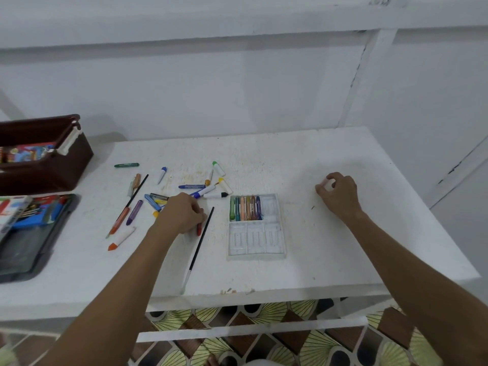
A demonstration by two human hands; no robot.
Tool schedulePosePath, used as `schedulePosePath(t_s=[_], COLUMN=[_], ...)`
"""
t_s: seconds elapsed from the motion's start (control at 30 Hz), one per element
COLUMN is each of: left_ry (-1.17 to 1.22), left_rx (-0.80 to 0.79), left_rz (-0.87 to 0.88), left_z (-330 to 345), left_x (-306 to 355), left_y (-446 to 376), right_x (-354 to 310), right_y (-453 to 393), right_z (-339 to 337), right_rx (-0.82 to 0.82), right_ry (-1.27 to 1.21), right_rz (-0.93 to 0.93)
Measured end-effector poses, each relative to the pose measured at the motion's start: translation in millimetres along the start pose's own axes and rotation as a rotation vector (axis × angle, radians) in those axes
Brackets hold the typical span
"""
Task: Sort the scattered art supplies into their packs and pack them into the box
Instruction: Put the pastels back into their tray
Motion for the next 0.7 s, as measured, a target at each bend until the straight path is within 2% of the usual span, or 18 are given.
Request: schedulePosePath(t_s=[0.17,0.33,0.53,0.7], left_ry=[-0.071,-0.132,-0.004,0.189], left_rx=[0.019,0.014,-0.081,-0.035], left_rz=[-0.021,-0.041,-0.087,-0.046], left_z=[-1,-1,2,-4], left_x=[3,4,0,17], left_y=[2,3,-3,-2], right_x=[1,-12,-31,-65], right_y=[-6,-9,-4,26], right_z=[11,5,13,28], right_rx=[-0.093,-0.069,-0.138,-0.241], right_ry=[0.022,0.015,0.027,-0.117], right_rz=[0.011,-0.028,-0.023,-0.073])
Point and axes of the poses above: each hand's wrist, its own y-axis away from the middle knuckle, its own z-axis out of the palm, x = y × z, the point moved 10 cm from there along -y, towards the middle knuckle, and after that the axes turned 6 degrees about x, right-handed, at the moved point
